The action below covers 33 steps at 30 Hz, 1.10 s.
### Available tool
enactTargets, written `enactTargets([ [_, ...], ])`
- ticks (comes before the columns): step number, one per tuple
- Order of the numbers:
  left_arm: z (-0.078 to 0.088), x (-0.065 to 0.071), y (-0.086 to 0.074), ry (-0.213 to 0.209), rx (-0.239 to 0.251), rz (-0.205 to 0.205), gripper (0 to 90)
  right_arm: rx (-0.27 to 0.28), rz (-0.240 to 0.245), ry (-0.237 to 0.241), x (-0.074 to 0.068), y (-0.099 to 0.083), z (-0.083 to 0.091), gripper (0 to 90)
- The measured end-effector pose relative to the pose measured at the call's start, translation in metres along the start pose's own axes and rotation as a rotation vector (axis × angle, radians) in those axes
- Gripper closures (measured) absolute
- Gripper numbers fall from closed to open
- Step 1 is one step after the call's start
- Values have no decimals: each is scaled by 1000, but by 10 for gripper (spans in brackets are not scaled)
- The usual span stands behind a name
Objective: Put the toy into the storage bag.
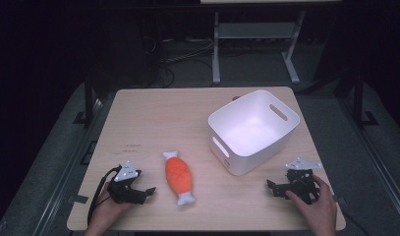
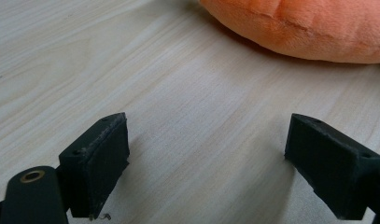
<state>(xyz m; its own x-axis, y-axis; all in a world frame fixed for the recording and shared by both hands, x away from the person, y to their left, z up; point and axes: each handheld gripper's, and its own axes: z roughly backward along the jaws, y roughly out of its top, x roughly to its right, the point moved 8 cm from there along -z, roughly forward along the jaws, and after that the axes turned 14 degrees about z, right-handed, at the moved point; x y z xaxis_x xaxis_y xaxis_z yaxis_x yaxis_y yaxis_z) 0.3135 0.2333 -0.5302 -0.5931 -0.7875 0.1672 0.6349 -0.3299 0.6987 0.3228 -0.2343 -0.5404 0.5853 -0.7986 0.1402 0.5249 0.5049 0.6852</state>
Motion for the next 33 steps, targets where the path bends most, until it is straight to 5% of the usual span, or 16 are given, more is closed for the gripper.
enactTargets([
  [10,3,-3,1,4,6,23,169,1,2,0,0,0,0,2],
  [20,12,-3,11,-33,-13,46,548,1,2,0,0,0,0,2],
  [26,14,0,22,-57,-44,50,866,1,2,0,0,0,0,2],
  [33,13,2,31,-49,-59,44,896,1,2,0,0,0,0,2],
])
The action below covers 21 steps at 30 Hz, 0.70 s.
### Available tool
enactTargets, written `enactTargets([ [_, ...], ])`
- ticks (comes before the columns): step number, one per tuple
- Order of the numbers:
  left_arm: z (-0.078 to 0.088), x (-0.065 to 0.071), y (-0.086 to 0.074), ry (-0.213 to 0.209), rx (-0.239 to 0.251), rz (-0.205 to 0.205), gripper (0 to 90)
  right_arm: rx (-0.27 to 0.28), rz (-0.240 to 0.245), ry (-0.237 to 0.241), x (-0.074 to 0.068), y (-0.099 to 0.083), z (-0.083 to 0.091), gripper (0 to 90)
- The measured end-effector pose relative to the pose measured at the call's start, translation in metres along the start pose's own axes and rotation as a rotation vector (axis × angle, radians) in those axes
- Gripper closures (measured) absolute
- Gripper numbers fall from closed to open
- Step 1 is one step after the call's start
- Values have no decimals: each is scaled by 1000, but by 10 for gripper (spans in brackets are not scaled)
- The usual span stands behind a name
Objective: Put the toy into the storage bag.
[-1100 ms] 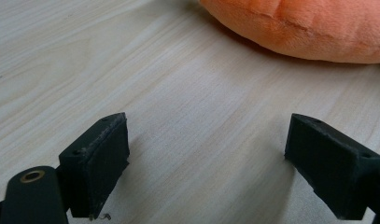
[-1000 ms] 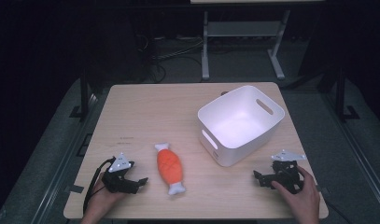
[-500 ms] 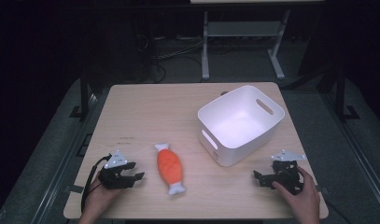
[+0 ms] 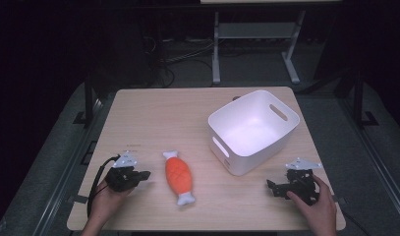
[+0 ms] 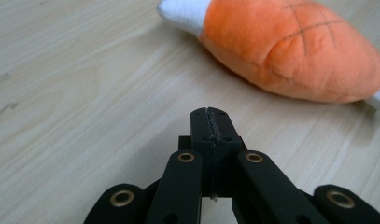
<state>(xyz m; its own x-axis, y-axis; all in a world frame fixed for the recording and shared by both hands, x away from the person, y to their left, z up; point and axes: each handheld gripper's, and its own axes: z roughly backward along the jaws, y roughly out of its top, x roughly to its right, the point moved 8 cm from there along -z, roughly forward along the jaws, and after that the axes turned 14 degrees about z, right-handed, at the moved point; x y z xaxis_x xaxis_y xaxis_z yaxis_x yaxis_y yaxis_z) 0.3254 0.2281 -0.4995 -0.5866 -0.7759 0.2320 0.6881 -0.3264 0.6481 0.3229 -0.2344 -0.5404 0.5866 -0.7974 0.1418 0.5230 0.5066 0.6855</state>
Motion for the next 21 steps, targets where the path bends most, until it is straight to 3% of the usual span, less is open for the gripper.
enactTargets([
  [10,-4,-1,16,10,11,9,896,0,0,0,0,0,0,2],
  [21,-18,0,33,22,10,-14,896,0,0,0,0,0,0,1],
])
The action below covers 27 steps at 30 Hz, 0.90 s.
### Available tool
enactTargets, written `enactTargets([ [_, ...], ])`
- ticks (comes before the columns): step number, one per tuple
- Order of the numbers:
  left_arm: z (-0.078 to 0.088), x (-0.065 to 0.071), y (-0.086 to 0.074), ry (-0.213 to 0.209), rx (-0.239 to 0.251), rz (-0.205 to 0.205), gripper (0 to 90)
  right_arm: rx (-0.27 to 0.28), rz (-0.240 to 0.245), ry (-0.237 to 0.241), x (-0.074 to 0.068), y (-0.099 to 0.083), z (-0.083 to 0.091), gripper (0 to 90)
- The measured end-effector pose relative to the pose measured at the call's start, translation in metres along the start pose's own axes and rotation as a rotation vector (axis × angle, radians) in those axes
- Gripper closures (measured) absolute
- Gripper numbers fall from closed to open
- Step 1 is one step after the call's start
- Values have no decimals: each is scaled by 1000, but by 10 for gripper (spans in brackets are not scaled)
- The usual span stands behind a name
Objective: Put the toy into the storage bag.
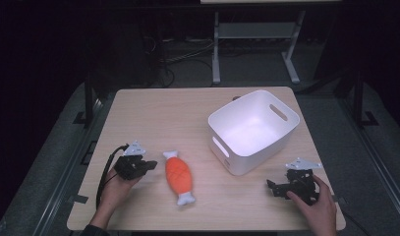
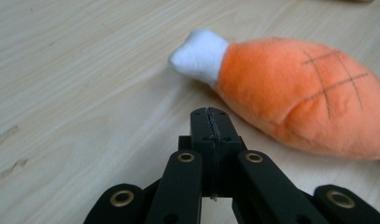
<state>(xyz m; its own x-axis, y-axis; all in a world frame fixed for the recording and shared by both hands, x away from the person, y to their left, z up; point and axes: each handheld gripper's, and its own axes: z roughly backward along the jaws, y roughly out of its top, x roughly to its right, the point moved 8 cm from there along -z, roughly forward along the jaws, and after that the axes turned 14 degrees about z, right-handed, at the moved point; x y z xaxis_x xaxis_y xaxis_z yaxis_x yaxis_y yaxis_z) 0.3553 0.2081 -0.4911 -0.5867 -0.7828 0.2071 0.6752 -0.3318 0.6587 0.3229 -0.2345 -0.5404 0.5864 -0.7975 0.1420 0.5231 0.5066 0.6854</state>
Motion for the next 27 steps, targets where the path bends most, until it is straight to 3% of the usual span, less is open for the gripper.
enactTargets([
  [11,-17,6,14,5,-8,-32,896,0,0,0,0,0,0,2],
  [27,-36,9,28,4,-9,-37,896,0,0,0,0,0,0,2],
])
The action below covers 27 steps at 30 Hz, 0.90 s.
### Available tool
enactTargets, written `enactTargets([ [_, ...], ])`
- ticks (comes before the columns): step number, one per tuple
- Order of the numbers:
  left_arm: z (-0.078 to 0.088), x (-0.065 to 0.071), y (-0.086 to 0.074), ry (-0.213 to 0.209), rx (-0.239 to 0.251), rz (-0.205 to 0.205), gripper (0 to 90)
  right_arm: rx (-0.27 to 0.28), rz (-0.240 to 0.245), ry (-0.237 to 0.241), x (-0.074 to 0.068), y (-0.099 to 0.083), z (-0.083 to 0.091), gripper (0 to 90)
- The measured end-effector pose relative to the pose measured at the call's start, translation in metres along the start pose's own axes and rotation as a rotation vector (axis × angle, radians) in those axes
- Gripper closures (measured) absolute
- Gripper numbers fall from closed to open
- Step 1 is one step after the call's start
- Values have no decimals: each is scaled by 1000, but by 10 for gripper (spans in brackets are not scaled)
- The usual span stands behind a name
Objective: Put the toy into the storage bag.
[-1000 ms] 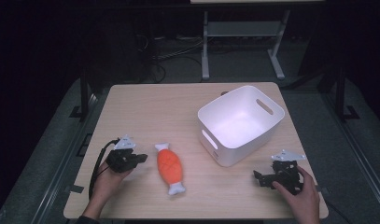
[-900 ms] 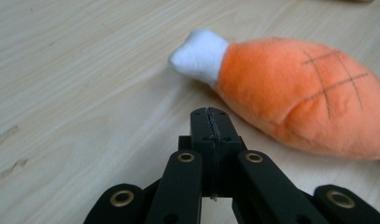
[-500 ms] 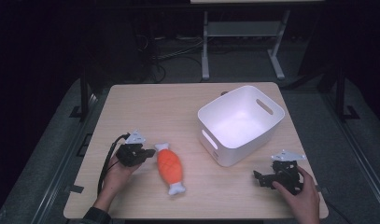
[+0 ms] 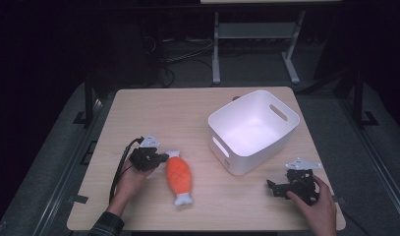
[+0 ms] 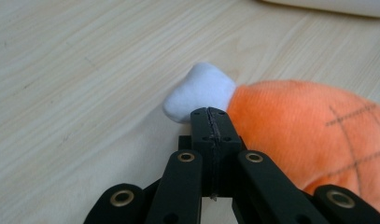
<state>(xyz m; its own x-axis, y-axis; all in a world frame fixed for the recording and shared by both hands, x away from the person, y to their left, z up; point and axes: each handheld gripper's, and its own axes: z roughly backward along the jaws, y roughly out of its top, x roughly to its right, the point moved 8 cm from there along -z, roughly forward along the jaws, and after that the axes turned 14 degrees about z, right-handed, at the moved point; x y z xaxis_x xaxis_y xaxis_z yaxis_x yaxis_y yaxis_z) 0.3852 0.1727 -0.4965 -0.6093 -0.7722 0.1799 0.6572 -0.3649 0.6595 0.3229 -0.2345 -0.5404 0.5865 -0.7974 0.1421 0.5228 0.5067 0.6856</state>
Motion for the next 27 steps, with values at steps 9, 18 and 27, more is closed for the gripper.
enactTargets([
  [9,-13,10,11,-23,4,-8,896,0,0,0,0,0,0,2],
  [18,-22,19,21,-57,1,-10,896,0,0,0,0,0,0,1],
  [27,-34,28,28,-95,3,-9,896,0,0,0,0,0,0,1],
])
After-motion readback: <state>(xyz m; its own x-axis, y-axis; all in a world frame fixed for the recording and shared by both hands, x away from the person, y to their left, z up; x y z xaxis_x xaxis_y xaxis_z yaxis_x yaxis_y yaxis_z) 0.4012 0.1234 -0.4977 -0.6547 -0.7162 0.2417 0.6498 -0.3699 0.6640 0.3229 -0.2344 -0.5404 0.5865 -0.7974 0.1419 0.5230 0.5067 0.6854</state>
